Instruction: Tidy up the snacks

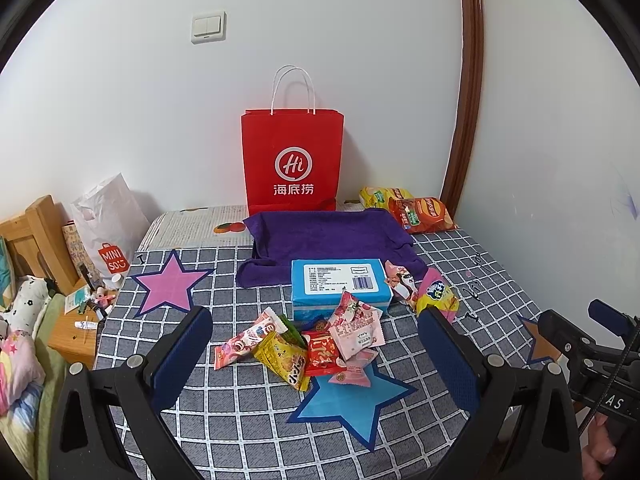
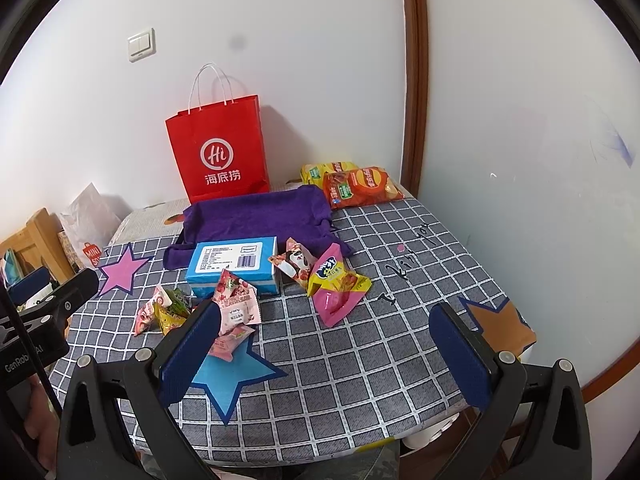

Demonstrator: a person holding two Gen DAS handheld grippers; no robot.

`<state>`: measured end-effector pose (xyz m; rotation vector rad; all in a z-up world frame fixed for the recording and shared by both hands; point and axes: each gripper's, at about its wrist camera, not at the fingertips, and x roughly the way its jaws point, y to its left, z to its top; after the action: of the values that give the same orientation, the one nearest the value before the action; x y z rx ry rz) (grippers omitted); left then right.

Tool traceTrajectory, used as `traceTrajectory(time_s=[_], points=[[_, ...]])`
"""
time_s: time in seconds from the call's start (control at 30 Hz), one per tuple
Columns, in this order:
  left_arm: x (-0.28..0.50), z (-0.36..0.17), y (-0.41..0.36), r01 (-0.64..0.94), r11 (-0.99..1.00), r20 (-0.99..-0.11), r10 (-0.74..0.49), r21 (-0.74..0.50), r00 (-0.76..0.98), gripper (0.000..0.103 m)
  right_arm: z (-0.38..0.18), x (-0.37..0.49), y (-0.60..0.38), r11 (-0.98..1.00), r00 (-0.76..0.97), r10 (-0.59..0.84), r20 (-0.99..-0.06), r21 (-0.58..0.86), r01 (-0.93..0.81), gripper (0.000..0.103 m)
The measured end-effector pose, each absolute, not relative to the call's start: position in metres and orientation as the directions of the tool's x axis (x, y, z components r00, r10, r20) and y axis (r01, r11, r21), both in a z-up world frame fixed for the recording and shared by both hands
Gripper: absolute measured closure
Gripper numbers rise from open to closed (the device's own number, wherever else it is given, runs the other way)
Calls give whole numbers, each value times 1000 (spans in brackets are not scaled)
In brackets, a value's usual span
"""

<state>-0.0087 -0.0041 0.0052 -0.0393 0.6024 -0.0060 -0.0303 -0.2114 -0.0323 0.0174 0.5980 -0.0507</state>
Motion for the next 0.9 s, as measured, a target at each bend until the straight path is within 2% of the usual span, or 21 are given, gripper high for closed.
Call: traceTrajectory(time_s=[0.9], points=[[-9, 8, -5, 1, 999, -566, -23, -39, 824, 0, -32, -33, -207, 999, 825, -37, -565, -3, 43, 1]])
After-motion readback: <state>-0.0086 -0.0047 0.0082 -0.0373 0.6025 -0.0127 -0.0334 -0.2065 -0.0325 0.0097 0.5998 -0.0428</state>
